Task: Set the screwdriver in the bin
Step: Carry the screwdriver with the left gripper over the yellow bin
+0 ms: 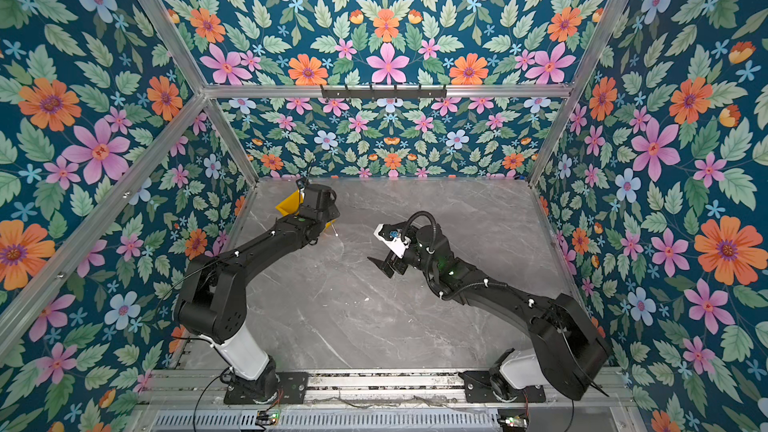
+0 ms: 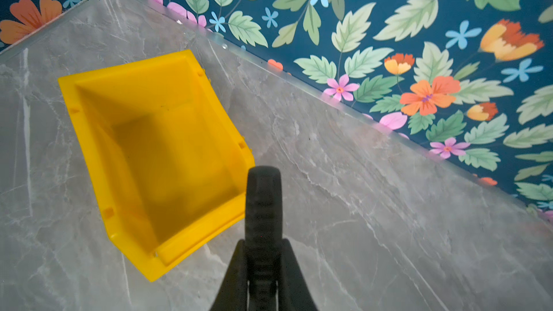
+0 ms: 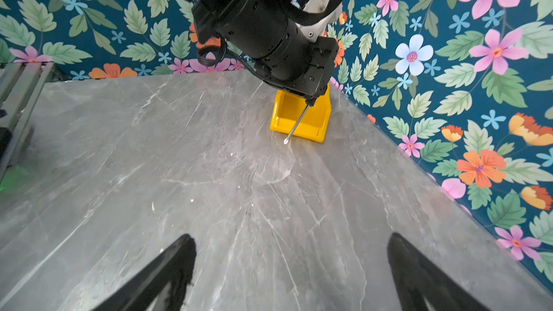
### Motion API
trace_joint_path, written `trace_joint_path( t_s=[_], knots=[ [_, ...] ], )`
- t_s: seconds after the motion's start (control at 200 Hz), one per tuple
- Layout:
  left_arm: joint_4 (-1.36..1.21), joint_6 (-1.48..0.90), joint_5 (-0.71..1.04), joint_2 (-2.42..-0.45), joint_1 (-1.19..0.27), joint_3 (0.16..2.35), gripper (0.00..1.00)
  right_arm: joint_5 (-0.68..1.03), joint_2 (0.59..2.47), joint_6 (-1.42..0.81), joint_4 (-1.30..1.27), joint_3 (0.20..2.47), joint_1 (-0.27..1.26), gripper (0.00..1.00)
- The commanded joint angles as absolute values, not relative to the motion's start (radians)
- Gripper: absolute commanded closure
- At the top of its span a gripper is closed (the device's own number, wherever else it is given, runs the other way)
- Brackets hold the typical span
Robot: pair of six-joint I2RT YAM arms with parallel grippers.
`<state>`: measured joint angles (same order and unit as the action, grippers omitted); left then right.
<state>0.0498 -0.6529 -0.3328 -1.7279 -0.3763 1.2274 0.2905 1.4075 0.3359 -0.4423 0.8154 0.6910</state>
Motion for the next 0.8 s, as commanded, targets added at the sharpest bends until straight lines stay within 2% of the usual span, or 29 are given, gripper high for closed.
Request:
trace_joint_path(
  t_s=[0.0, 0.32, 0.795],
  knots=[
    [0.001, -0.663, -0.31, -1.746, -0.338, 1.245, 0.95, 0.266, 1.448, 0.299, -0.543, 0.851, 0.691, 0.01],
    [-0.031, -0.718, -0.262, -1.823, -0.204, 1.303, 0.96, 0.314, 1.564, 0.262, -0.6, 0.945, 0.691, 0.01],
    [-0.042, -0.787, -0.357, -1.953, -0.16, 1.385, 0.96, 0.344, 1.526, 0.218, -0.578, 0.876, 0.693, 0.01]
  ],
)
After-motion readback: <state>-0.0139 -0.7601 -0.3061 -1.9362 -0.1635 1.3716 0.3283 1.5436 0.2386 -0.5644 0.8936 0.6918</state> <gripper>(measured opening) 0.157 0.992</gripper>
